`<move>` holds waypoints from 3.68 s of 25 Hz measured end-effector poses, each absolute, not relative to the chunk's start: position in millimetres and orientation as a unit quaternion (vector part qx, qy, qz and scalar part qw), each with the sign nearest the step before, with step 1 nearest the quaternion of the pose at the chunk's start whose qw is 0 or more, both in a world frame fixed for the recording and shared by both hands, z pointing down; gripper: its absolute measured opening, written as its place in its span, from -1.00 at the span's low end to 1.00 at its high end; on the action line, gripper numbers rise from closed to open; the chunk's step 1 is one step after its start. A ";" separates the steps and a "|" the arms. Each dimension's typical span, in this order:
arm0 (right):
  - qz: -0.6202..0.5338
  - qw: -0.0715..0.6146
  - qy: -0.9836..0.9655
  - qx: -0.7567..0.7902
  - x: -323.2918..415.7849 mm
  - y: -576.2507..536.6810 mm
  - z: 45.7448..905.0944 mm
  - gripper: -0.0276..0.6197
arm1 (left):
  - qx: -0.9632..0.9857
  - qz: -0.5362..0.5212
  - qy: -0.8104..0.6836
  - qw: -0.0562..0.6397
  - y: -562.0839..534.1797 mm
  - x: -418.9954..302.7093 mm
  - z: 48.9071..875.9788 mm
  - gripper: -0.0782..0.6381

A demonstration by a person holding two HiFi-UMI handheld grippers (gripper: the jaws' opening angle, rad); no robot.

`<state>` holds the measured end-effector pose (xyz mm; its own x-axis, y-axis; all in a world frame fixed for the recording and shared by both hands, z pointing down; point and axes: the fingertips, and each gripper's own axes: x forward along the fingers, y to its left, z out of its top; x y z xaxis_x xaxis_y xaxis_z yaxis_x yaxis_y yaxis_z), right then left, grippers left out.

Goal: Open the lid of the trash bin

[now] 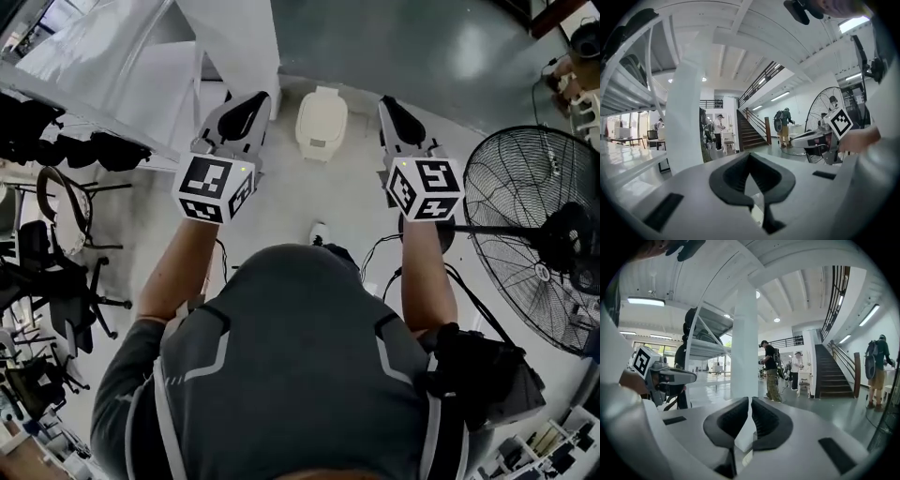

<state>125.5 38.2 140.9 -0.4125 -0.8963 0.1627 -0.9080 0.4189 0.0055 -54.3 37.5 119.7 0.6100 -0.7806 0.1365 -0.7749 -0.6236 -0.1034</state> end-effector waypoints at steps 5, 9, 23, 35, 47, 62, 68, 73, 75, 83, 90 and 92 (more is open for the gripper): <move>0.054 0.073 -0.848 0.522 151.4 14.3 157.3 -0.82 | -0.893 -0.102 0.439 0.017 12.0 -23.6 133.9 -0.76; 0.066 0.071 -0.845 0.526 160.8 -6.0 165.1 -0.82 | -0.890 -0.122 0.439 0.002 -9.3 -18.4 143.8 -0.76; 0.112 0.124 -0.806 0.568 128.6 -88.5 212.9 -0.60 | -0.907 -0.134 0.398 -0.048 -128.9 -50.3 208.8 -0.75; 0.218 0.204 -0.741 0.601 124.6 -144.2 329.8 -0.35 | -0.900 -0.208 0.358 -0.135 -198.8 -62.1 335.1 -0.46; 0.284 0.274 -0.744 0.540 136.4 -167.9 496.9 -0.16 | -0.843 -0.314 0.375 -0.224 -189.8 -37.5 506.5 -0.36; 0.395 0.335 -0.706 0.482 118.1 -141.0 694.5 -0.03 | -0.786 -0.396 0.363 -0.307 -158.4 -16.7 690.9 -0.11; 0.433 0.343 -0.688 0.471 110.5 -126.8 759.1 -0.02 | -0.761 -0.415 0.359 -0.345 -150.8 -14.3 744.1 -0.02; 0.475 0.320 -0.663 0.483 112.7 -120.5 806.2 0.01 | -0.744 -0.421 0.363 -0.370 -143.8 -9.7 793.6 0.00; 0.492 0.307 -0.653 0.488 113.6 -120.0 822.3 0.02 | -0.741 -0.422 0.362 -0.376 -143.7 -7.7 809.2 0.02; 0.508 0.281 -0.648 0.493 113.6 -128.5 860.3 0.07 | -0.736 -0.419 0.359 -0.391 -150.9 5.8 856.9 0.05; 0.507 0.283 -0.638 0.506 116.9 -131.4 876.5 0.10 | -0.732 -0.427 0.362 -0.389 -152.6 5.0 876.1 0.07; 0.505 0.283 -0.638 0.507 117.4 -132.3 877.4 0.11 | -0.735 -0.428 0.358 -0.385 -153.1 7.1 877.6 0.07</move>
